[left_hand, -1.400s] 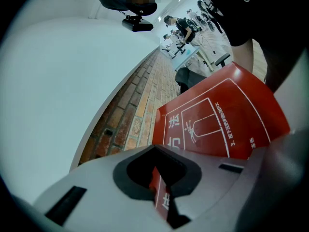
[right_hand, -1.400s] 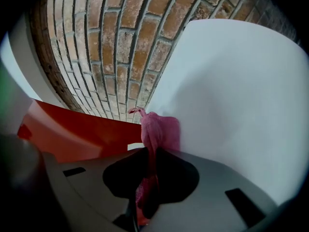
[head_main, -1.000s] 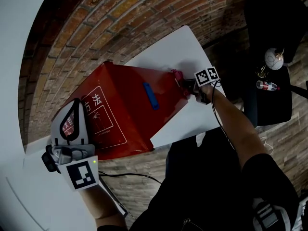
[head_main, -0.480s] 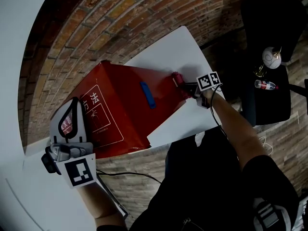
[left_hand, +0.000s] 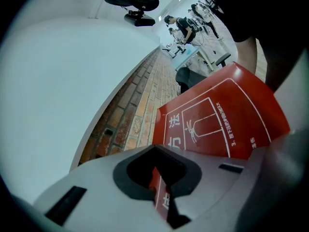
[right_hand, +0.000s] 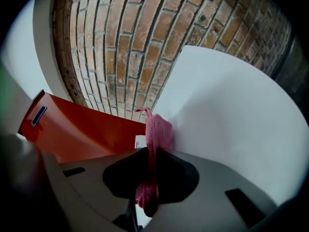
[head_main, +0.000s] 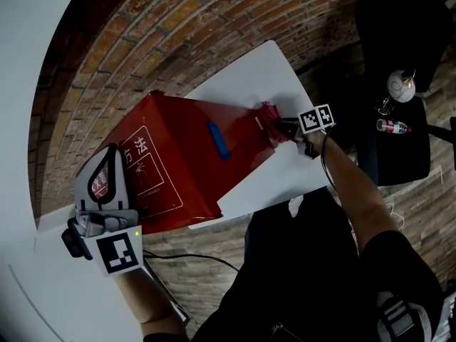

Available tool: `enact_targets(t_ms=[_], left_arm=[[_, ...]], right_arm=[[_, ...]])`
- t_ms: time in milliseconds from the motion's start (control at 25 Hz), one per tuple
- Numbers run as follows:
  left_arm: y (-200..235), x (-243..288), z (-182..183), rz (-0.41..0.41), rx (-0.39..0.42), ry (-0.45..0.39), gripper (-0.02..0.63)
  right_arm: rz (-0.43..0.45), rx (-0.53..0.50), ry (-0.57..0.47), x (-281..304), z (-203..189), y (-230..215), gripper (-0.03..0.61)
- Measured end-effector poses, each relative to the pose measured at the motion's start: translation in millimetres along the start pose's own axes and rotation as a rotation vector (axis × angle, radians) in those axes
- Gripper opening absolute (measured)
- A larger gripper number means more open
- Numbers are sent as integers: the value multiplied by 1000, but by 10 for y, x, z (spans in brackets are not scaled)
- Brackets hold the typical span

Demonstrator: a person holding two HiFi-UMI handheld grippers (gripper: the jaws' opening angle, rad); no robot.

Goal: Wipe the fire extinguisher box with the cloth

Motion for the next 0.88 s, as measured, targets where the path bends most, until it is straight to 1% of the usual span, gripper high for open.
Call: enact_targets(t_ms=[200, 400, 600, 880], left_arm=[[1, 1, 10, 1, 4, -5, 25], [-6, 2, -1, 3, -3, 0, 25], [-4, -2, 1, 3, -4, 2, 25], [-6, 1, -2, 5, -6, 0, 25]], right_arm=[[-22, -32, -20, 12, 125, 31, 63], [-59, -45, -62, 114, 354, 60, 63], [-54, -43, -119, 200, 534, 154, 63], [-86, -62, -102, 417, 567, 229, 61]])
Point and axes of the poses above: the fingertips, and each gripper's own axes: x forward along the fingers, y to its left, z out of its top, the point moved 9 cm from there along -x, backward along the fingers, and after that the axes turned 9 degrees about -z, right-handed, at the moved point
